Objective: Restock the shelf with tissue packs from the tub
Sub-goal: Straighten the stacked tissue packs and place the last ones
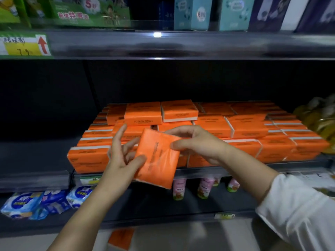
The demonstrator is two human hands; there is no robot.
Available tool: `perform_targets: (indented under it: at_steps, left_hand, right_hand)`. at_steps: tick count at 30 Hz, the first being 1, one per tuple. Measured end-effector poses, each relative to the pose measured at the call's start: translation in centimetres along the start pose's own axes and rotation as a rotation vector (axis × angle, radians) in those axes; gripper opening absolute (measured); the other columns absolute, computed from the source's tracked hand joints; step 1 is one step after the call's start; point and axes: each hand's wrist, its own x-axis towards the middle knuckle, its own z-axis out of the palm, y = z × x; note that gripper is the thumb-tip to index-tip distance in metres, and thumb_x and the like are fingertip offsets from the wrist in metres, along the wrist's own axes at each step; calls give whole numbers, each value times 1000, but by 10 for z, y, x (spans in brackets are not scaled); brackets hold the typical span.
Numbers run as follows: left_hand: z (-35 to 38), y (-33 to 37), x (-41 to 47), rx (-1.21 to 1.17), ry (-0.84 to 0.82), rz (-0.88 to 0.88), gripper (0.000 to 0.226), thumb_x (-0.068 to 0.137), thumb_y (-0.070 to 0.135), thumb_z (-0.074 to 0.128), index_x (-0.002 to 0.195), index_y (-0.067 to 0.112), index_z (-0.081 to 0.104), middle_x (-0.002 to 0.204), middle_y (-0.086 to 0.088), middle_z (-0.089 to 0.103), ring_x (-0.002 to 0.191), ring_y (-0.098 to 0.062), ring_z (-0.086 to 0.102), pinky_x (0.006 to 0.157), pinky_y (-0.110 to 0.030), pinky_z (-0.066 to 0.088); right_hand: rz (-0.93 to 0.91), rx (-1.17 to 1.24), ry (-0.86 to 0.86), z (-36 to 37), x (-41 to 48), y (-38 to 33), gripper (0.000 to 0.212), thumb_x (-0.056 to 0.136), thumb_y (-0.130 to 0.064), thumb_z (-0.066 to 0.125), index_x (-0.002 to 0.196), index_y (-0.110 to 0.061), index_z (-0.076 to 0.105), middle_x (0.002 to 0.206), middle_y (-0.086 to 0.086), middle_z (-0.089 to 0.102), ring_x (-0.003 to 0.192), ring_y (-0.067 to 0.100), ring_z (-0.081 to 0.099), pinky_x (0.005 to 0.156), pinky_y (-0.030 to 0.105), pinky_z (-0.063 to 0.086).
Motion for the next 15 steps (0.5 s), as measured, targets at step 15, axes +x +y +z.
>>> perform_targets:
  at_steps: [15]
  left_hand:
    - [4, -24, 6, 359, 78, 62, 28, 78, -2, 70, 85, 25, 66, 80, 2, 61, 82, -6, 55, 67, 4, 34]
  right_hand:
    - [7, 558, 982, -108, 15, 20, 27, 88, -12, 61, 114, -11, 54, 86, 3, 58, 77, 15, 59, 60, 22, 54]
